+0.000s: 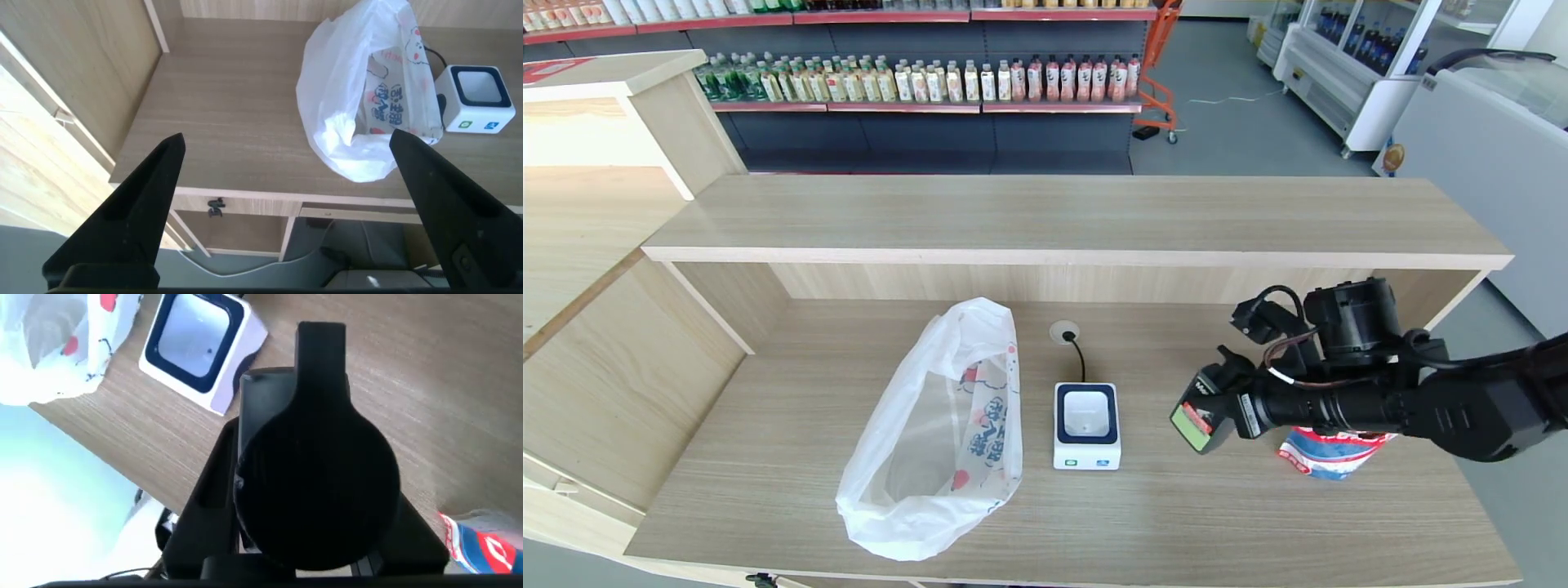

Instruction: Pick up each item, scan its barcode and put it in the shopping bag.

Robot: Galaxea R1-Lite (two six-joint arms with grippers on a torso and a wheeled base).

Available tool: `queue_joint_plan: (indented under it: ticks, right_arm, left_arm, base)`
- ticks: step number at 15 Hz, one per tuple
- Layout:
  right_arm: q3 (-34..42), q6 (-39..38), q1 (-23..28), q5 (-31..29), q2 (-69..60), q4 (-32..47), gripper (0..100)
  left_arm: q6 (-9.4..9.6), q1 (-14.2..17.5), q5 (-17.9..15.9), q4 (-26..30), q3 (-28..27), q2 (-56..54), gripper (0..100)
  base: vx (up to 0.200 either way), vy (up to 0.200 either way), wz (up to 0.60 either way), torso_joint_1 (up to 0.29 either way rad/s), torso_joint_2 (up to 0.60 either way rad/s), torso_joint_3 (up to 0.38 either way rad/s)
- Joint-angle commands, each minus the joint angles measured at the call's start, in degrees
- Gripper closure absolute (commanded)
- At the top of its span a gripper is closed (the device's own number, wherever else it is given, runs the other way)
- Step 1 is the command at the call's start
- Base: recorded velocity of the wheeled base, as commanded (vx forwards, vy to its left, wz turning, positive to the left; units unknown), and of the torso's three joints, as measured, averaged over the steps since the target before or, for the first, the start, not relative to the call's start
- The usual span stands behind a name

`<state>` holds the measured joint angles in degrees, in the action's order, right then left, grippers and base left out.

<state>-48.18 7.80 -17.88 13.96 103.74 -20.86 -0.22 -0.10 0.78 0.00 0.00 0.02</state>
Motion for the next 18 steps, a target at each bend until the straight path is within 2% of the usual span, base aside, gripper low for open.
queue_joint_plan:
  ticks: [1, 3, 5, 7, 8, 9, 11, 12, 14, 15, 16, 18]
  right_arm:
    - [3.0, -1.7, 2.2, -0.8, -15.7, -0.4, 100]
    - [9.1, 6.8, 3.6, -2.4, -21.7, -0.3, 100]
    - [16.7, 22.5, 4.2, -2.6, -29.2, -1.2, 100]
    - [19.4, 36.7, 4.9, -2.4, -33.5, -1.4, 100]
    - [20.0, 43.0, 7.4, -1.7, -35.5, -1.1, 100]
    - [20.2, 48.2, 7.8, -0.2, -36.2, -0.9, 100]
    - [20.9, 63.7, 8.2, 6.2, -36.8, 1.2, 100]
    - [20.8, 76.0, 8.0, 11.4, -36.2, 2.0, 100]
    - [17.6, 107.2, 7.4, 28.8, -28.8, 2.1, 100]
    - [17.2, 116.2, 6.5, 33.5, -26.0, 2.4, 100]
    - [18.9, 128.1, 3.4, 37.5, -19.6, 2.8, 100]
    - [20.8, 136.2, -2.9, 37.7, -16.6, 2.4, 100]
  left_arm:
    - [-0.04, 0.0, 0.0, 0.0, 0.0, 0.0, 0]
    - [-0.04, 0.0, 0.0, 0.0, 0.0, 0.0, 0]
    - [-0.04, 0.0, 0.0, 0.0, 0.0, 0.0, 0]
    - [-0.04, 0.0, 0.0, 0.0, 0.0, 0.0, 0]
    - [-0.04, 0.0, 0.0, 0.0, 0.0, 0.0, 0]
    - [-0.04, 0.0, 0.0, 0.0, 0.0, 0.0, 0]
    - [-0.04, 0.0, 0.0, 0.0, 0.0, 0.0, 0]
    - [-0.04, 0.0, 0.0, 0.0, 0.0, 0.0, 0]
    - [-0.04, 0.0, 0.0, 0.0, 0.0, 0.0, 0]
    - [-0.04, 0.0, 0.0, 0.0, 0.0, 0.0, 0]
    - [-0.04, 0.0, 0.0, 0.0, 0.0, 0.0, 0]
    - [-0.04, 0.0, 0.0, 0.0, 0.0, 0.0, 0]
  base:
    - [0.000, 0.000, 0.00, 0.000, 0.00, 0.000]
    - [0.000, 0.000, 0.00, 0.000, 0.00, 0.000]
    - [0.000, 0.000, 0.00, 0.000, 0.00, 0.000]
    - [0.000, 0.000, 0.00, 0.000, 0.00, 0.000]
    - [0.000, 0.000, 0.00, 0.000, 0.00, 0.000]
    - [0.000, 0.000, 0.00, 0.000, 0.00, 0.000]
    - [0.000, 0.000, 0.00, 0.000, 0.00, 0.000]
    - [0.000, 0.000, 0.00, 0.000, 0.00, 0.000]
    - [0.000, 0.000, 0.00, 0.000, 0.00, 0.000]
    - [0.000, 0.000, 0.00, 0.000, 0.00, 0.000]
    - [0.000, 0.000, 0.00, 0.000, 0.00, 0.000]
    - [0.000, 0.000, 0.00, 0.000, 0.00, 0.000]
